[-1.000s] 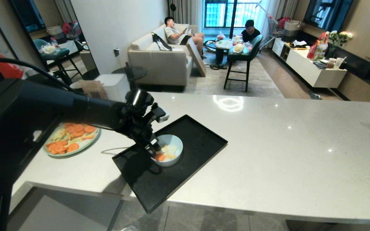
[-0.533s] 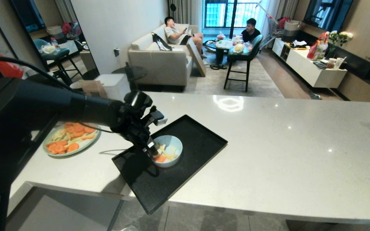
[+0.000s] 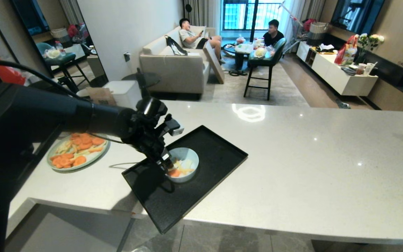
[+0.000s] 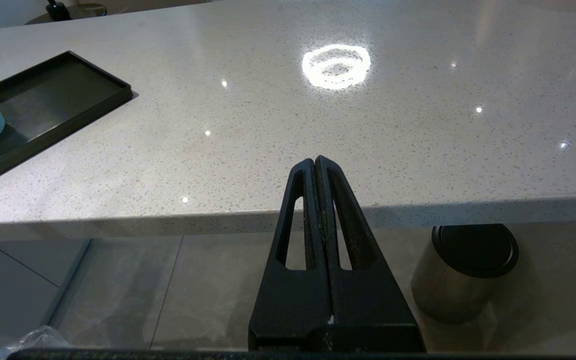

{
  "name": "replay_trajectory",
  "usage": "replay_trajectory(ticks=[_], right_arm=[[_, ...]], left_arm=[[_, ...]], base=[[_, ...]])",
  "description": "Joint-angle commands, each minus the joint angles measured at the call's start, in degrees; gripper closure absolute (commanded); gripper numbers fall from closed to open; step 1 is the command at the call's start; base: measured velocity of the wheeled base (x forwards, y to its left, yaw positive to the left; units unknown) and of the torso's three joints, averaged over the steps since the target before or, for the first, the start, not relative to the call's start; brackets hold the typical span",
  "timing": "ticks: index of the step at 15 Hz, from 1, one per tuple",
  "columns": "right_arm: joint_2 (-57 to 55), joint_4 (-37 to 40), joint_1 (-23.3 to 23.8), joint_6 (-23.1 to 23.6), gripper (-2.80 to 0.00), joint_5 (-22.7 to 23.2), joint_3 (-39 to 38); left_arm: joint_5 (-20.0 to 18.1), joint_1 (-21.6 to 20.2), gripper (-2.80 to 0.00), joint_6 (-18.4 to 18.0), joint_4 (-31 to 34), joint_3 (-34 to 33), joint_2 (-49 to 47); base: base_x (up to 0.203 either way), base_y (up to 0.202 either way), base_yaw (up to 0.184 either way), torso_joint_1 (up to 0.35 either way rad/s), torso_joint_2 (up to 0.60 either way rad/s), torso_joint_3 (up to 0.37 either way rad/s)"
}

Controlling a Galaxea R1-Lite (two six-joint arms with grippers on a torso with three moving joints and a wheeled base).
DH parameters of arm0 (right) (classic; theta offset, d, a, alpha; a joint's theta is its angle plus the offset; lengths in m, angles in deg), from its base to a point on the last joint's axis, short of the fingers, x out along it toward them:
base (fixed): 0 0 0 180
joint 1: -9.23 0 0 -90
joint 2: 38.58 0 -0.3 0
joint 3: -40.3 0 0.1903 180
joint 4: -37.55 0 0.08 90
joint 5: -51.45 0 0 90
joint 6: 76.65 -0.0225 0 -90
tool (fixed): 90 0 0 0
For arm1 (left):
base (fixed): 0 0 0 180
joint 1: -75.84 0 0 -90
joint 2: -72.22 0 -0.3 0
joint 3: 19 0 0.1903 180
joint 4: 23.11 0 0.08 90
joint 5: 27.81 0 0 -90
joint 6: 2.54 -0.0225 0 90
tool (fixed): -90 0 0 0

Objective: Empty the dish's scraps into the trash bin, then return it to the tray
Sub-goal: Pick up the bowl with leftover food

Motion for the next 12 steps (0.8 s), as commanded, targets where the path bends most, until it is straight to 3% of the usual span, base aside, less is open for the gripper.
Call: replay_trajectory(ticks=[1, 8, 12], right_arm=[[0.0, 0.0, 0.0, -0.1, 0.00, 0.0, 0.0], [0.0, 0.0, 0.0, 0.0, 0.00, 0.0, 0.0], [0.0, 0.0, 0.0, -0.1, 0.00, 0.0, 0.0]], left_arm=[[0.1, 1.0, -2.80, -0.2, 0.1, 0.1, 0.4], [0.6, 1.5, -2.80, -0.4, 0.2, 2.6, -1.8], [0.9, 1.0, -2.80, -2.3, 0.2, 3.9, -3.0]], base=[[0.000, 0.000, 0.000, 0.000, 0.00, 0.000], [0.000, 0.000, 0.000, 0.000, 0.00, 0.000], [0.000, 0.000, 0.000, 0.000, 0.00, 0.000]])
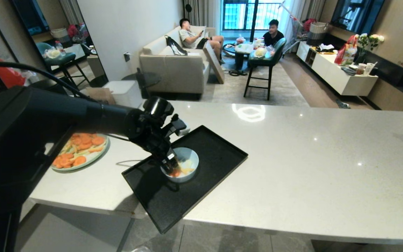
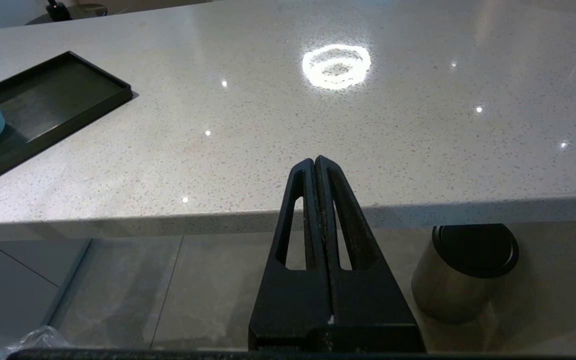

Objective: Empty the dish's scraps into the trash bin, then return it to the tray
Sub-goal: Pick up the bowl with leftover food

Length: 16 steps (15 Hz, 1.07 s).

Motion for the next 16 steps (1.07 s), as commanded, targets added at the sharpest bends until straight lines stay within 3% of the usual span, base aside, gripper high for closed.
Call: replay_trajectory(ticks=[1, 8, 16], right_arm=[[0.0, 0.0, 0.0, 0.0, 0.00, 0.0, 0.0], [0.0, 0.0, 0.0, -0.1, 0.00, 0.0, 0.0], [0.0, 0.0, 0.0, 0.0, 0.00, 0.0, 0.0]], left_arm=[[0.0, -0.4, 0.00, -0.8, 0.1, 1.3, -1.0], [0.0, -1.2, 0.00, -0.7, 0.2, 1.5, -1.8], [-0.1, -1.4, 0.00, -0.2, 0.2, -3.4, 0.7]], base=[[0.000, 0.000, 0.000, 0.000, 0.00, 0.000], [0.000, 0.000, 0.000, 0.000, 0.00, 0.000], [0.000, 0.000, 0.000, 0.000, 0.00, 0.000]])
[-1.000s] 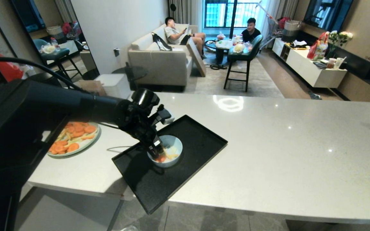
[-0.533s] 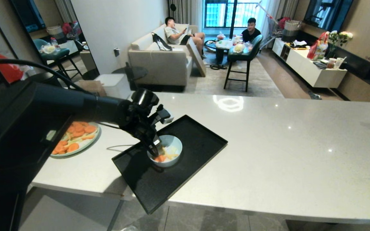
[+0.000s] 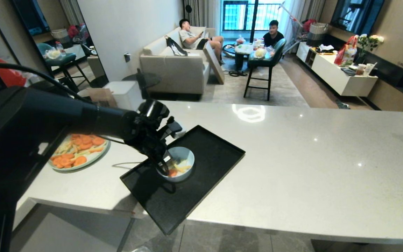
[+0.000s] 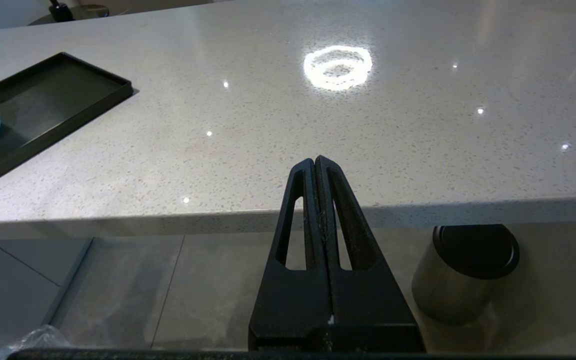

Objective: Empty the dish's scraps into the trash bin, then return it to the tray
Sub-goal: Pick up the bowl with leftover food

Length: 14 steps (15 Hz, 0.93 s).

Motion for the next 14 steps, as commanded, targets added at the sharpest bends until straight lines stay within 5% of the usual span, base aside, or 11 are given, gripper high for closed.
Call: replay_trajectory(ticks=[1, 14], right_arm=[[0.0, 0.0, 0.0, 0.0, 0.00, 0.0, 0.0], [0.0, 0.0, 0.0, 0.0, 0.00, 0.0, 0.0]], left_arm=[[-0.1, 0.0, 0.00, 0.0, 0.3, -0.2, 0.3], [-3.1, 0.0, 0.00, 6.0, 0.3, 0.2, 3.0]], base=[[0.000, 0.000, 0.000, 0.000, 0.00, 0.000], [0.000, 0.000, 0.000, 0.000, 0.00, 0.000]])
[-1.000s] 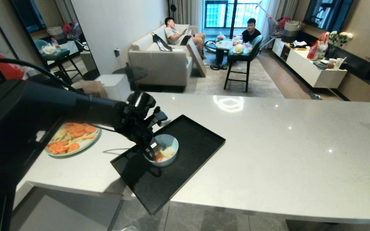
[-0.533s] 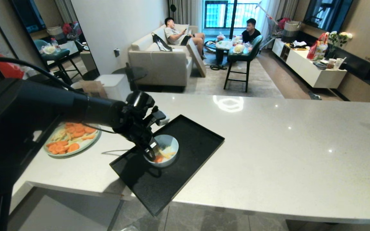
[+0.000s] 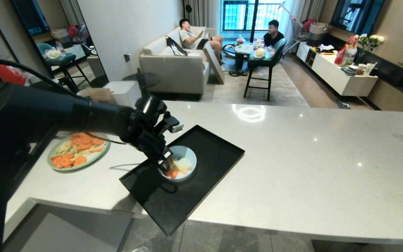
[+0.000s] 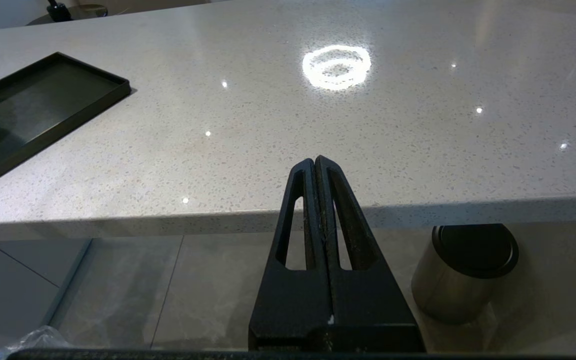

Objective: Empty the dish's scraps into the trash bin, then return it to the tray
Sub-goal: Pick up the bowl with leftover food, then move the bowl over the trash can

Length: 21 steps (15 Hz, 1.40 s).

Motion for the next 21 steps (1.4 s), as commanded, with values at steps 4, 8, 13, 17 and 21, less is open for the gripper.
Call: replay_trajectory(ticks=[4, 8, 13, 17, 21], right_arm=[[0.0, 0.0, 0.0, -0.1, 0.00, 0.0, 0.0], [0.0, 0.0, 0.0, -0.1, 0.00, 0.0, 0.0], [0.0, 0.0, 0.0, -0.1, 0.00, 0.0, 0.0], [0.0, 0.0, 0.0, 0.0, 0.00, 0.0, 0.0], [0.0, 0.0, 0.0, 0.0, 0.00, 0.0, 0.0]], left_arm=[[-0.1, -1.3, 0.00, 0.7, 9.2, 1.6, 3.2], [-0.1, -1.9, 0.00, 5.0, 14.6, 2.7, 5.7], [-0.1, -3.3, 0.00, 8.2, 22.6, 3.3, 8.7], [-0.1, -4.3, 0.00, 15.0, 31.0, 4.8, 11.5], [-0.4, -10.2, 0.00, 17.9, 33.7, 3.0, 16.2]], base=[[0.000, 0.000, 0.000, 0.000, 0.00, 0.000], [0.000, 0.000, 0.000, 0.000, 0.00, 0.000], [0.000, 0.000, 0.000, 0.000, 0.00, 0.000], [0.000, 0.000, 0.000, 0.000, 0.00, 0.000], [0.000, 0.000, 0.000, 0.000, 0.00, 0.000]])
